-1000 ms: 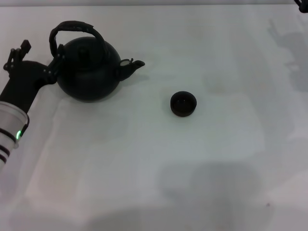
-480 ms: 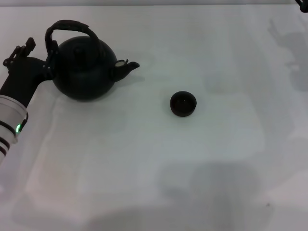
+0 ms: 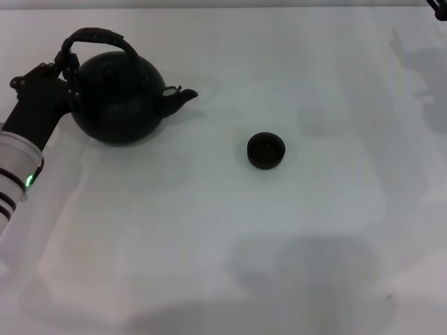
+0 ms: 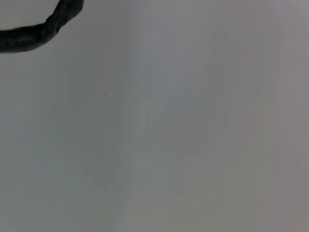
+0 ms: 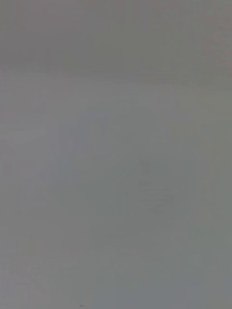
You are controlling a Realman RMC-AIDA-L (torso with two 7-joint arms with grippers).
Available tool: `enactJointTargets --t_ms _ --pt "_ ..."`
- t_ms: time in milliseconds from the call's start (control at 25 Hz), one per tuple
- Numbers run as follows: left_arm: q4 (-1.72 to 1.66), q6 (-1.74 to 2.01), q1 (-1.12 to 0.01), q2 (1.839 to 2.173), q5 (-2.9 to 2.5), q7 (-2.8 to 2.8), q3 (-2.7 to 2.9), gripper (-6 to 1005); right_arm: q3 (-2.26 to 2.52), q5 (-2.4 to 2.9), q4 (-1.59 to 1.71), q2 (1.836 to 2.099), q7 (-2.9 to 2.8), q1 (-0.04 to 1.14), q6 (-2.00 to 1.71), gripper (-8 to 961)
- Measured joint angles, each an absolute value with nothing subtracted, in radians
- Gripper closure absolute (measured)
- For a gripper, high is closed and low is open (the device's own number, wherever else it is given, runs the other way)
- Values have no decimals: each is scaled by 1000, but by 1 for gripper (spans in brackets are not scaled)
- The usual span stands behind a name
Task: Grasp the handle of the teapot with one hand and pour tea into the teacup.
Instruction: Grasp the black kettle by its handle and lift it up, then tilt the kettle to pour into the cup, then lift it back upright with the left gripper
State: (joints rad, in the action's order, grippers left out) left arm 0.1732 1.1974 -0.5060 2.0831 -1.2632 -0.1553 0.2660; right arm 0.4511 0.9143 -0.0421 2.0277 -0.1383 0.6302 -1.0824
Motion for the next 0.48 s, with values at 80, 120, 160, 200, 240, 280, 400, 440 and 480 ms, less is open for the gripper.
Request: enactJointTargets --t_ms 80,120,160,200,240,280,400,440,480 --pt "173 1197 -511 2082 -1264 -155 266 768 451 914 -40 2027 -149 630 -1082 78" --pt "173 1197 -514 2082 -1264 -155 266 826 451 914 -40 2027 -149 630 -1082 78" --pt "173 1198 -517 2082 -1264 -155 267 842 451 914 -40 2027 -150 630 -1082 78" --pt "173 1202 -520 2082 -1264 -155 267 859 451 914 -40 2028 -150 630 -1082 78" --pt "173 1208 -521 2082 -1264 -155 267 875 451 914 -40 2028 -150 630 -1082 78" --pt "172 1224 -523 2082 -1265 -155 267 892 451 914 -41 2028 -150 631 -1082 78" --pt "154 1285 -533 2082 -1273 -147 267 908 451 914 -43 2028 -150 632 -1082 78" --pt "147 1304 -537 2082 -1281 -141 267 908 451 914 -44 2028 -150 633 -1082 78" --pt "140 1320 -542 2082 -1295 -131 267 907 451 914 -44 2028 -150 633 -1082 78"
